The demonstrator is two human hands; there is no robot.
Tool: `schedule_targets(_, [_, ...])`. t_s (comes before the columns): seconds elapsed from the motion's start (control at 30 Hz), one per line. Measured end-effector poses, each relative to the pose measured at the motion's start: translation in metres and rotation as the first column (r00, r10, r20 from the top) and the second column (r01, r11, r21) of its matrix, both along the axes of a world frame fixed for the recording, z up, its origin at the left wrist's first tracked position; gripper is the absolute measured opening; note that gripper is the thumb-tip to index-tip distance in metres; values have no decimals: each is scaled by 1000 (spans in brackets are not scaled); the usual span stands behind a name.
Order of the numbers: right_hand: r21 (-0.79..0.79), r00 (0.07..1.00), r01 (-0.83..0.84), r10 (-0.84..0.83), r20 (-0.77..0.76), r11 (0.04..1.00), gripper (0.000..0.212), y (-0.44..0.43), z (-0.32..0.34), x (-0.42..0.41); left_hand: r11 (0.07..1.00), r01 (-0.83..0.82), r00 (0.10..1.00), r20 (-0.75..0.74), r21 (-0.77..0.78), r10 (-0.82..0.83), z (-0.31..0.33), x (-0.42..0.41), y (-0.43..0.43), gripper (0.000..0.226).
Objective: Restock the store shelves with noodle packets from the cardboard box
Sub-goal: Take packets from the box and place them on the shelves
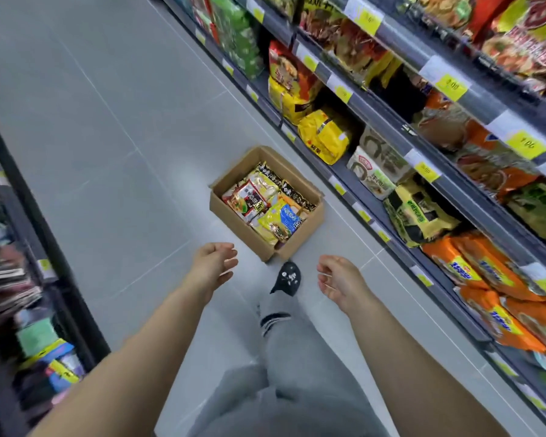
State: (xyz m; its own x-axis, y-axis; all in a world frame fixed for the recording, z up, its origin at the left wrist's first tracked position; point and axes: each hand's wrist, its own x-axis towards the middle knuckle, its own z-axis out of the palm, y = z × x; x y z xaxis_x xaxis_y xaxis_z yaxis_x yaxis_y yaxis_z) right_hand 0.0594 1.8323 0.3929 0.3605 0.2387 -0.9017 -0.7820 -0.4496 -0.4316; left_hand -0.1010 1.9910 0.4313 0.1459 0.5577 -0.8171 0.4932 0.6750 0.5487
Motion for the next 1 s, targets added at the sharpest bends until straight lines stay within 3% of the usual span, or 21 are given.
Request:
schedule_targets(0.17, [-100,1000,4,-7,-23,995,8,71,-33,38,997,66,996,-60,36,-63,-19,47,95,12])
schedule_targets(0.37, [-98,999,32,-34,-24,995,5,159,-77,86,985,167,984,-79,48,-163,-59,93,195,9])
schedule_targets(0.6, [-174,994,74,-59,90,982,15,221,-167,112,908,389,877,-238,-158,-417,-181,128,267,14])
schedule_targets(0.77, [-325,964,248,-198,178,912,5,233,-273,84,802,540,804,-125,-255,-581,-287,160,330,24])
schedule_targets(0.83, [-358,954,287,-230,195,888,7,238,-315,66,748,644,723,-194,-158,-663,-333,169,351,20])
schedule_targets(0.9, [-388,941,305,-212,265,870,10,242,-354,46,606,789,577,-216,-101,-788,-376,175,357,5])
schedule_targets(0.93, [-399,929,314,-191,318,862,13,244,-372,37,533,842,506,-213,-89,-836,-397,175,356,22])
schedule_targets(1.0, [-409,901,314,-133,412,857,22,247,-406,21,471,875,443,-207,-114,-872,-437,173,348,48])
